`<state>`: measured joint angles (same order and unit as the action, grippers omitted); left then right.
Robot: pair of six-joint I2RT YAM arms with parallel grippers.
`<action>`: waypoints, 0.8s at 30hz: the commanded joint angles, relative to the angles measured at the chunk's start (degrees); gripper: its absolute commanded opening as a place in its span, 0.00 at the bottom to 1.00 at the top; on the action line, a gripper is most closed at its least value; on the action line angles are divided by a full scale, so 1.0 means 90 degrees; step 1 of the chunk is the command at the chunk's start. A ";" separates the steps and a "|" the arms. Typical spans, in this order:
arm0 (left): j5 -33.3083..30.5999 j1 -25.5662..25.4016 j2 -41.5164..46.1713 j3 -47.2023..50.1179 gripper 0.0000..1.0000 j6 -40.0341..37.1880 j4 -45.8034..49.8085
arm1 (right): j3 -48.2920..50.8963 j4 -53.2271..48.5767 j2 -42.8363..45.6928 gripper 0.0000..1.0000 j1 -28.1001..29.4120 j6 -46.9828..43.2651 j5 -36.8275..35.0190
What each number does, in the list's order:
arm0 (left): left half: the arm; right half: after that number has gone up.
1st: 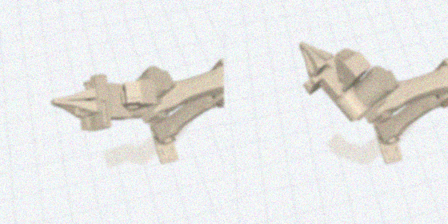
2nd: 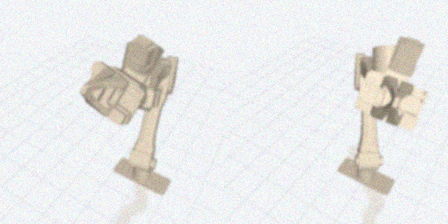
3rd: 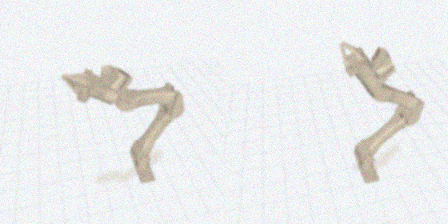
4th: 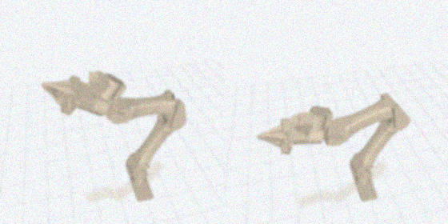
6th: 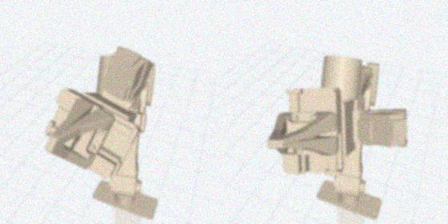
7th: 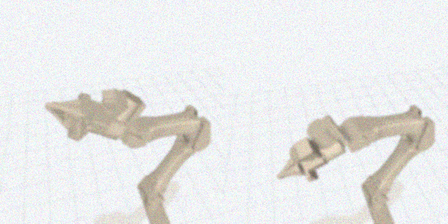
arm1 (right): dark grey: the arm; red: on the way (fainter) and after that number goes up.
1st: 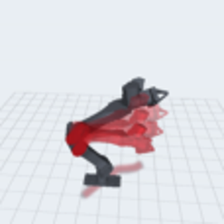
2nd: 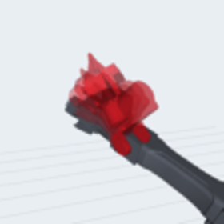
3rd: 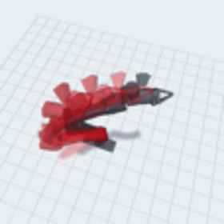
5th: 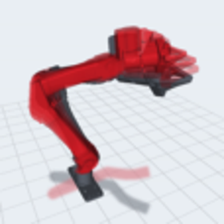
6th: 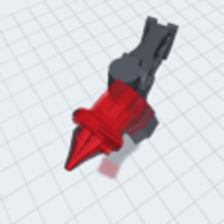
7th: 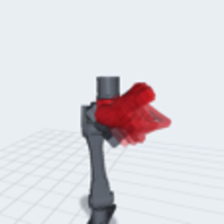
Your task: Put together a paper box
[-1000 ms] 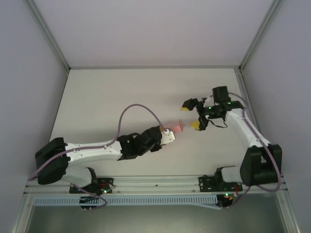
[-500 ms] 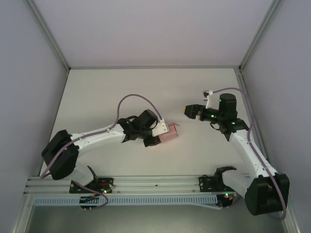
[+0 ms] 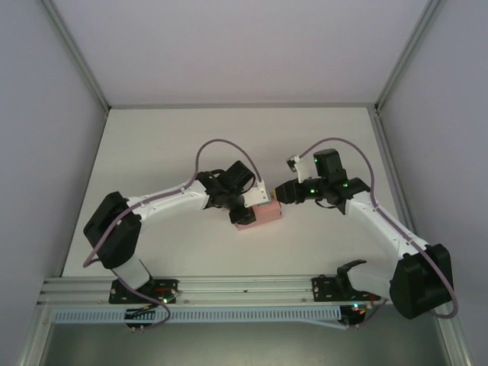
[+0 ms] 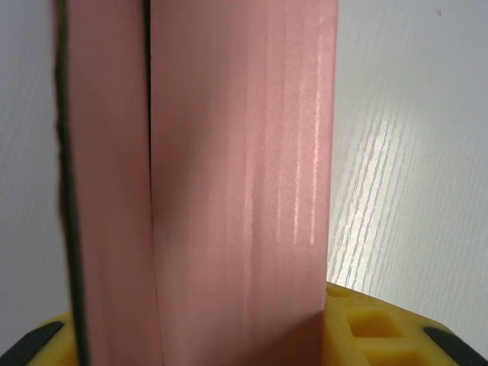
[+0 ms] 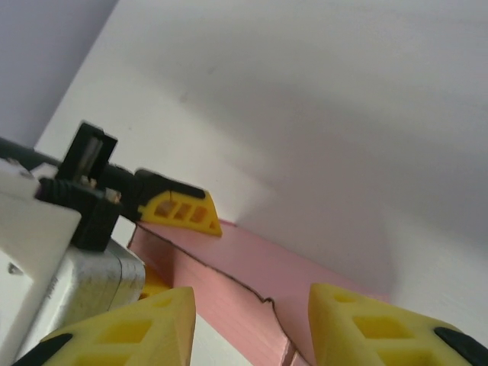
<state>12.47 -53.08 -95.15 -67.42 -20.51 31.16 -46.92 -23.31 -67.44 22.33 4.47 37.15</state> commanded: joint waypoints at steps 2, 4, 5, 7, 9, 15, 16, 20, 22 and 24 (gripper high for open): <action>0.0182 0.0009 -0.0296 -0.0160 0.37 -0.0278 0.0654 | -0.0109 -0.0408 -0.0095 0.41 0.0107 -0.0238 -0.0399; 0.0176 0.0013 -0.0318 -0.0196 0.37 -0.0296 0.0704 | -0.0155 -0.0547 -0.0191 0.36 0.0125 -0.0214 -0.0503; 0.0169 0.0009 -0.0326 -0.0210 0.37 -0.0299 0.0721 | -0.0196 -0.0625 -0.0203 0.32 0.0125 -0.0204 -0.0591; 0.0151 0.0009 -0.0311 -0.0220 0.37 -0.0300 0.0722 | -0.0217 -0.0693 -0.0151 0.28 0.0136 -0.0178 -0.0726; 0.0161 0.0009 -0.0287 -0.0198 0.37 -0.0301 0.0715 | -0.0263 -0.0925 -0.0016 0.28 0.0148 -0.0147 -0.1082; 0.0098 0.0008 -0.0397 -0.0319 0.38 -0.0253 0.0765 | -0.0395 -0.1031 0.0218 0.02 0.0235 0.0178 -0.0969; 0.0035 0.0008 -0.0455 -0.0395 0.38 -0.0201 0.0793 | -0.0454 -0.1038 0.0218 0.02 0.0308 0.0319 -0.0875; -0.0180 0.0004 -0.0660 -0.0568 0.38 -0.0051 0.0772 | -0.0606 -0.1348 0.0142 0.00 0.0585 0.0954 -0.0961; -0.0218 -0.0005 -0.0732 -0.0631 0.38 -0.0007 0.0774 | -0.0533 -0.1289 0.0108 0.00 0.0586 0.1732 -0.1078; -0.0302 -0.0020 -0.0793 -0.0694 0.38 0.0025 0.0776 | -0.0367 -0.1005 0.0096 0.00 0.0578 0.2581 -0.0909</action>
<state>13.28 -53.41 -99.31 -73.03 -22.65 36.21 -49.56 -33.45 -66.94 26.33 15.75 24.32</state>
